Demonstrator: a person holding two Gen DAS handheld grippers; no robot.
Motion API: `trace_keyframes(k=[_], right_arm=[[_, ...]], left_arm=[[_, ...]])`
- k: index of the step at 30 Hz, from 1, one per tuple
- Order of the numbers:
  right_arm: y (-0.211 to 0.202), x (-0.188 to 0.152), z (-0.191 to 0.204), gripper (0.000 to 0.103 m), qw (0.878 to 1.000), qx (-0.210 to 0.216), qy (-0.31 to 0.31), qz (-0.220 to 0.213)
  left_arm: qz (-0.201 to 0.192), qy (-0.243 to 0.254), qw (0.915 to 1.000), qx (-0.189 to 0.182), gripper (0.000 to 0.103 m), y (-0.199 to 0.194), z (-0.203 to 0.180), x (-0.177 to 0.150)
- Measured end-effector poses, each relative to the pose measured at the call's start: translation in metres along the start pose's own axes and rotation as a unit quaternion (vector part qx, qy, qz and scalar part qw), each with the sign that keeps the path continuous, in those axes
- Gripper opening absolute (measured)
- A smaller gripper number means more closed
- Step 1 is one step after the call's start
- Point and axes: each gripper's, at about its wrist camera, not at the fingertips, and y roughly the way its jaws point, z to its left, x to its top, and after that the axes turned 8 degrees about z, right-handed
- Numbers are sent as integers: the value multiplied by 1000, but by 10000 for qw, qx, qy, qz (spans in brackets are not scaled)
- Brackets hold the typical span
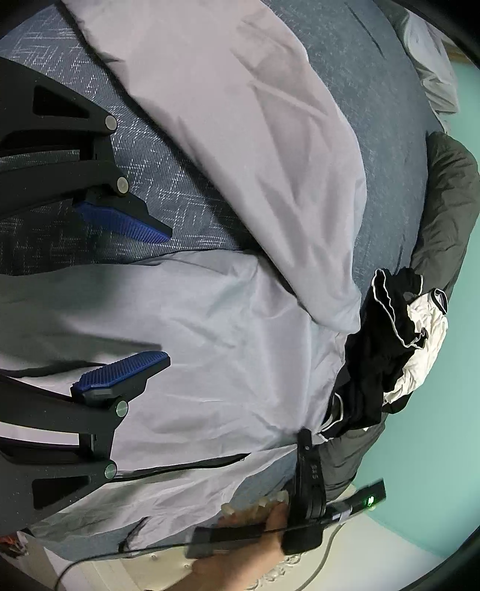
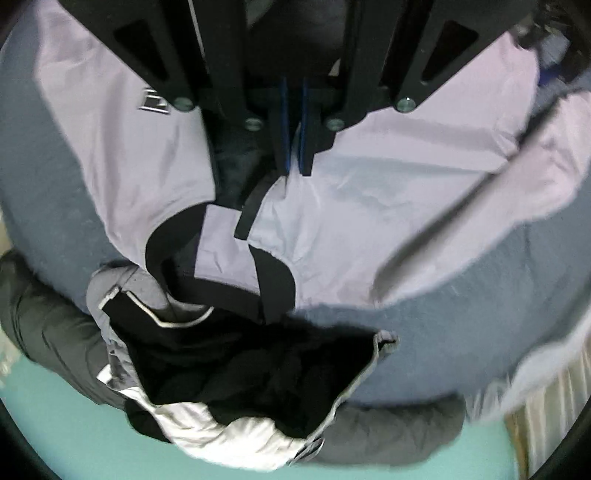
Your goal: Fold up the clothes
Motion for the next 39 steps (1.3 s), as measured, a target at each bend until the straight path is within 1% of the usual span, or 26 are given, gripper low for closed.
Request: trace_keyframes(k=[3,5,6,7,8,9,13,15,17,19,22,24,28,31,33,36,39], right_arm=[[13,-1,0,8,9999,46,16,145],[17,-6,-6,12,9997,-83,151,154],[16,-9,-10,12,9995,-132,266,97],[12,-15,-20,12,9987,-73,496,-47],[6,-22,-32,14,9967,38,784,-225],[4,-31,-40,15,9948,205,966,-265],[4,-68,-53,16,9861,956,1354,-78],[4,-84,-45,16,9838,1189,1343,38],[2,-101,-35,16,9784,1522,1395,81],[3,-111,-18,16,9777,1644,1296,182],[3,-117,17,16,9854,1422,878,334],[-1,-117,39,16,9902,1244,589,250],[-2,-113,65,16,9903,1318,407,179],[-3,-115,72,16,9879,1439,563,150],[1,-122,66,16,9824,1625,886,230],[4,-141,60,16,9763,1774,1175,383],[2,-155,57,17,9703,1939,1390,406]], left_arm=[[24,15,10000,6,65,1,0,0],[40,11,10000,5,65,1,1,-1],[44,0,10000,-2,65,1,2,-1],[42,-15,10000,-4,65,1,3,-1],[40,-34,10000,-4,65,1,4,-1],[35,-49,10000,0,65,0,5,-1],[-5,-82,10000,28,65,-4,9,1],[-39,-103,9999,29,65,-8,10,0],[-75,-117,9999,40,65,-12,11,-2],[-110,-125,9998,60,65,-17,12,-3],[-173,-133,9997,81,65,-23,14,-6],[-224,-139,9996,85,65,-28,17,-7],[-286,-246,9993,61,65,-35,26,-9],[-291,-310,9991,6,65,-36,32,-9],[-301,-341,9990,-38,65,-37,34,-9],[-340,-368,9987,-92,65,-39,36,-8],[-372,-409,9984,-137,65,-41,38,-8]])
